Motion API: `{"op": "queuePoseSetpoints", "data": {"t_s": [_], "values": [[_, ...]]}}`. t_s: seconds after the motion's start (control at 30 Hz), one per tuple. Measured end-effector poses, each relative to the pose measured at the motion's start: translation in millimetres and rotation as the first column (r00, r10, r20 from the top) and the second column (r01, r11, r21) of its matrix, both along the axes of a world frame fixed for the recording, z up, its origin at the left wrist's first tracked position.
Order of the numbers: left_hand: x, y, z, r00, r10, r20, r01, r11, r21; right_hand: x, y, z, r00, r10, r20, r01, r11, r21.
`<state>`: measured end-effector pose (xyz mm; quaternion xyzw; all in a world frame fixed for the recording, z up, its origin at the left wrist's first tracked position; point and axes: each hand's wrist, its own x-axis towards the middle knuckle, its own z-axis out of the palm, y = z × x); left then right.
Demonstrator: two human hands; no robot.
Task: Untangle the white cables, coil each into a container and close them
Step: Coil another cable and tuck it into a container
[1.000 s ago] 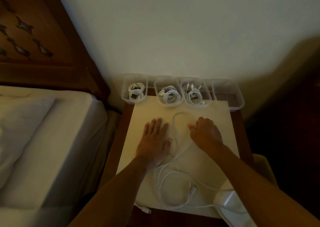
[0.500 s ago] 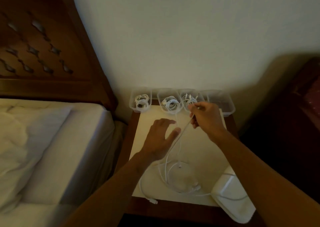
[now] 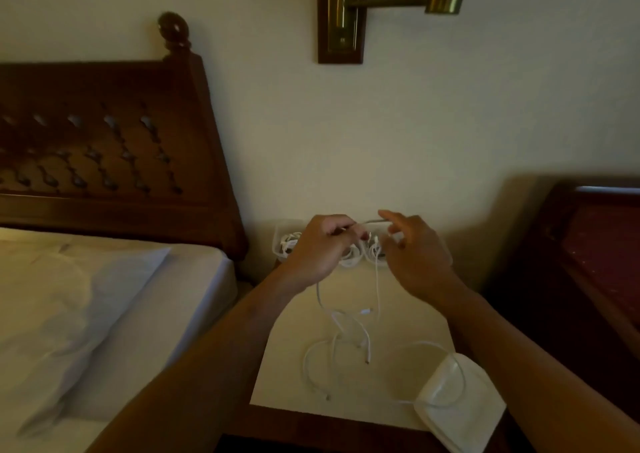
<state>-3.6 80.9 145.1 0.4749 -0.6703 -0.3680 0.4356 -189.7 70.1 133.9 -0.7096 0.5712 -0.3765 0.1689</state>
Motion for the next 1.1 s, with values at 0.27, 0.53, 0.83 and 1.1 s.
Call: {"op": "queuePoseSetpoints", "data": {"t_s": [0.27,0.53,0.83,1.1], "values": [[33.8,10.8,33.8,0.933,-0.319,0.165,0.282,0.936,0.213,-14.3,-6.9,12.2,0.973,-0.163,0.161,0.178,0.980,-0.088],[23.1,21.7,15.8,0.983,-0.181,0.013,0.179,0.981,0.080,0.5,14.5,-7.7,0.925,-0.149,-0.349,0.114,0.986,-0.119],[29.1,30.0,10.0,0.946,-0.321,0.036,0.300,0.914,0.272,-17.2,2.1,2.5,0.884,-0.118,-0.453,-0.027,0.953,-0.302],[9.8,25.3,5.2,0.942,-0.180,-0.283,0.232,0.958,0.166,12.7,16.9,-5.8,0.946,-0.062,-0.319,-0.085,0.901,-0.425]]}}
